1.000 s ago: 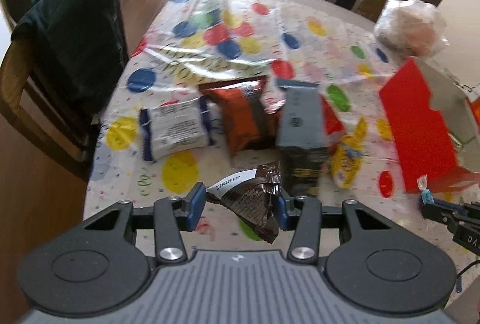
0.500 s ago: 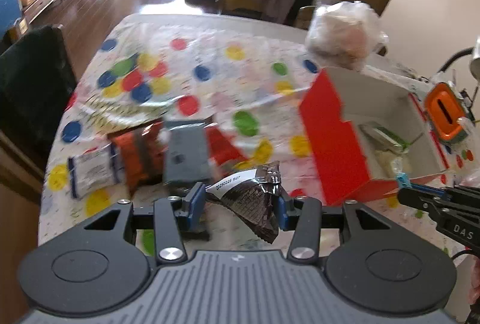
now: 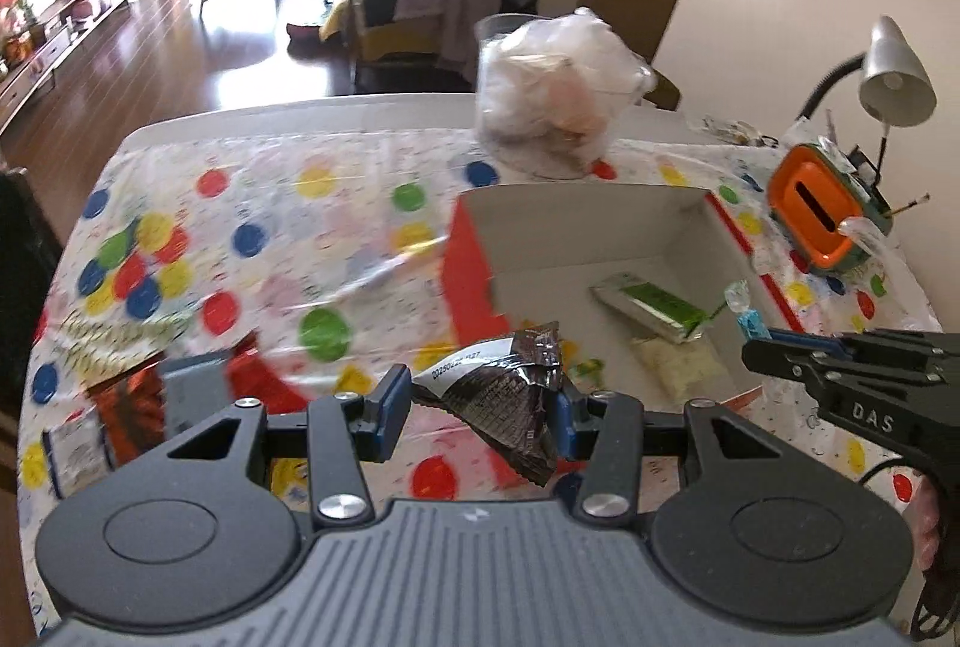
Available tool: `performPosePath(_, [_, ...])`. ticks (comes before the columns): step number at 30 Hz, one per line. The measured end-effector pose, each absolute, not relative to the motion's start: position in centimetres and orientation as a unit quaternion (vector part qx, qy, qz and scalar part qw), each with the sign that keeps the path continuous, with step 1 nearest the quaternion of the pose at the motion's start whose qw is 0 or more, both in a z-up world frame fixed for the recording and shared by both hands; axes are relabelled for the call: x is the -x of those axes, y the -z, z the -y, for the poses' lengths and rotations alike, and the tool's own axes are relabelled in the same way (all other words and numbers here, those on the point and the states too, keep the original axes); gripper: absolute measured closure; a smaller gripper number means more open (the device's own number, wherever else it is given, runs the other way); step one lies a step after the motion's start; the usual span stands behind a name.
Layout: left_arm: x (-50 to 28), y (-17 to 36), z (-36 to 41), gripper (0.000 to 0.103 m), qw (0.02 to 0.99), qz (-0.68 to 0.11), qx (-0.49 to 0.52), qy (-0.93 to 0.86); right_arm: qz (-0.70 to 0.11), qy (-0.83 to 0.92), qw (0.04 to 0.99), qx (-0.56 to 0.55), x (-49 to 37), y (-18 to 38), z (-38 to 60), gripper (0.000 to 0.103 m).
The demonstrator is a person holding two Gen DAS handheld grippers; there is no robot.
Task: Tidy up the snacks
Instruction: 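Carry the chocolate packet and blue bottle over the red box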
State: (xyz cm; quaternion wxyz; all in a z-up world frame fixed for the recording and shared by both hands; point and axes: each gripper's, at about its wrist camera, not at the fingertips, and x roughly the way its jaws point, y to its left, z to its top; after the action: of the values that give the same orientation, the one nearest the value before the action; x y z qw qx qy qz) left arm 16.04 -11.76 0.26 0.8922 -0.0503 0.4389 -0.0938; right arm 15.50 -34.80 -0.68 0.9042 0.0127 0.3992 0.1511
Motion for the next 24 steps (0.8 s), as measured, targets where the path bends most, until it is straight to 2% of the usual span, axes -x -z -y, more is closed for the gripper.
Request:
performPosePath(11, [-20.5,1.2,18.7,0.057,0.88,-0.462,0.03,0.107,-0.414,-0.128,0.901,-0.019,-19.7,2.5,40.2,0.093])
performPosePath(24, [-26.1,6.2,23.2,0.057,0.852,-0.518,0.013,0.077,-0.465,-0.146,0.873,0.007,-24.3,6.9,41.9,0.093])
